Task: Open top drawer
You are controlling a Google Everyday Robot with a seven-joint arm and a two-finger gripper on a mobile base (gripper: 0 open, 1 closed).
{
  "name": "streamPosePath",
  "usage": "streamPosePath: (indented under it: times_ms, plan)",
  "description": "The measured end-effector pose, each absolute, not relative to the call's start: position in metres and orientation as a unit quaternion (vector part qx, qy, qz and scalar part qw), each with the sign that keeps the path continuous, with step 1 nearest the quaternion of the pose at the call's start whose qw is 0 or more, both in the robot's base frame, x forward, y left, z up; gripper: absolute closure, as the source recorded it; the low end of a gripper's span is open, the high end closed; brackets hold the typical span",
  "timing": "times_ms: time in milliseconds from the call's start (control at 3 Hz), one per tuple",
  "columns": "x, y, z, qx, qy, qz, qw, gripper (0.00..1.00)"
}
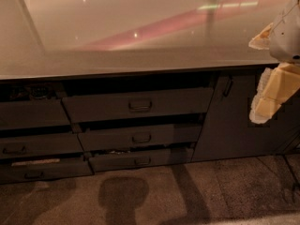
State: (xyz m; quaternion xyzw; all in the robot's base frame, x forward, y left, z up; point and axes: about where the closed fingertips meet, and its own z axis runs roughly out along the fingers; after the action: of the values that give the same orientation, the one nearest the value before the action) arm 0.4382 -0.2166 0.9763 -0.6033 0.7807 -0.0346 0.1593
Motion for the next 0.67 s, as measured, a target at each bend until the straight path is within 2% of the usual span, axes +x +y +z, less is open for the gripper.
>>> streamPosePath:
  times_ms: [667]
  plan:
    - [0.4389, -0.2159, 0.9778, -0.608, 0.776, -0.023, 0.166, 0.00]
